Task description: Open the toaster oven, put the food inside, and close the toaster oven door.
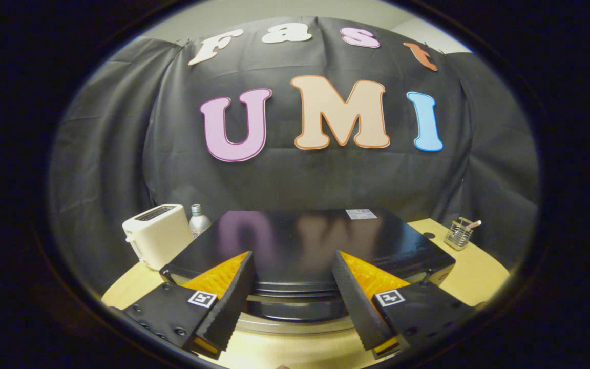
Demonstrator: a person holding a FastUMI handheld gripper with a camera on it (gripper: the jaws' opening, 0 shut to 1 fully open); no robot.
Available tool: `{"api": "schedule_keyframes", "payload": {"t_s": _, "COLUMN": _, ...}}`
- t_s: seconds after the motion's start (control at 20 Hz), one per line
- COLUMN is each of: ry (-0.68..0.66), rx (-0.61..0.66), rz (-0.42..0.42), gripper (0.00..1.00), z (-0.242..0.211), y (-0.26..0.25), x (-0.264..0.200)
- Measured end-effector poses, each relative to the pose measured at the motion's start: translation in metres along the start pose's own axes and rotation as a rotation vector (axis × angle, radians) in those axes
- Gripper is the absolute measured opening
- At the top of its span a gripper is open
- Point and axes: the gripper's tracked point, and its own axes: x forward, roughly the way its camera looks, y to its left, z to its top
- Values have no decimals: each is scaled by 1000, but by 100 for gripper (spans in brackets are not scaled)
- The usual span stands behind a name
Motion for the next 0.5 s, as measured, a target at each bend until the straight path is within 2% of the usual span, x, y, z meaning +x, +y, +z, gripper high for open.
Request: {"api": "schedule_keyframes", "payload": {"t_s": 0.5, "ry": -10, "rx": 25, "rz": -36, "gripper": 96, "z": -12, "y": -11, "x": -36}}
